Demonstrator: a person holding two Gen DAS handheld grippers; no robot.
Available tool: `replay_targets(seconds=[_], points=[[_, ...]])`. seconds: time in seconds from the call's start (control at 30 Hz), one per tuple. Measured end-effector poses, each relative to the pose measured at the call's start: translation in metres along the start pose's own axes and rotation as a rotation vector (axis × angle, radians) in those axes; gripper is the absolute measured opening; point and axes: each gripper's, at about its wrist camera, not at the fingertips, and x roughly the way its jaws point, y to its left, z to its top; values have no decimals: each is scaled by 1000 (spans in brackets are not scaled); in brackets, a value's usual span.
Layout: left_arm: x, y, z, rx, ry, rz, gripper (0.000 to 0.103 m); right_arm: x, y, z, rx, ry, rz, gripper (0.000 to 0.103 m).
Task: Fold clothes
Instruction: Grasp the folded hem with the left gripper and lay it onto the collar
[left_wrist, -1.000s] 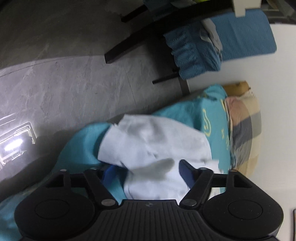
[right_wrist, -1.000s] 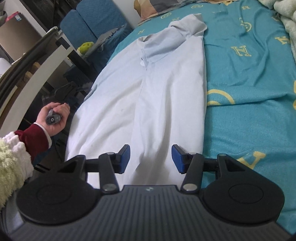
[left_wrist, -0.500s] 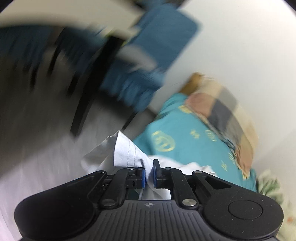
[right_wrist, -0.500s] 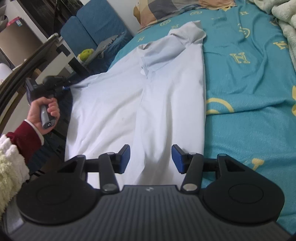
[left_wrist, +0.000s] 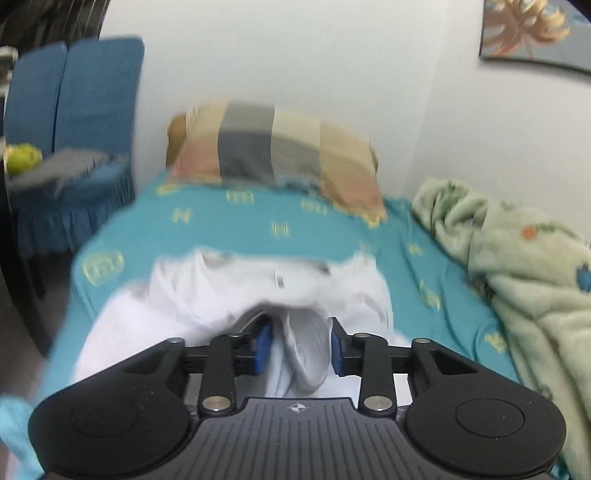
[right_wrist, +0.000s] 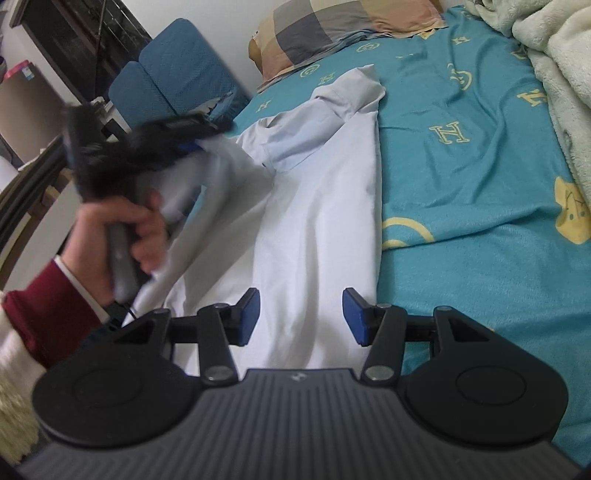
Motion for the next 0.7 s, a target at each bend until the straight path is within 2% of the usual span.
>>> replay_targets(seconds=[0.03,0.1,0.2,0.27,0.37,0.47,0.57,0.7], points=[[6,-1,-6,-9,27,-2,43,1,-1,0,1,0,-3,53],[9,2,-15,-43,65,-25,58,1,-3,1,0,-5,-1,53],[-10,9,-22,-88,93,-42,71,0,-4,3,-8,-22,3,53],[-36,4,-21,-81,97,-24,77,-4,-2,5,-25,-42,7,53],[-77,-8,-17,-57,100,18,82,-10,4,6,-69,-75,6,53],[-114,-20,-12,-92,114,66,82,-16,12,9,-138,-133,-6,53],[-147,-37,-16,-98,126,99,85,-16,17,16,-179,-142,16,53],[-189,-40,-21,-169,94,83,85,-13,34,29,-250,-191,72,53]])
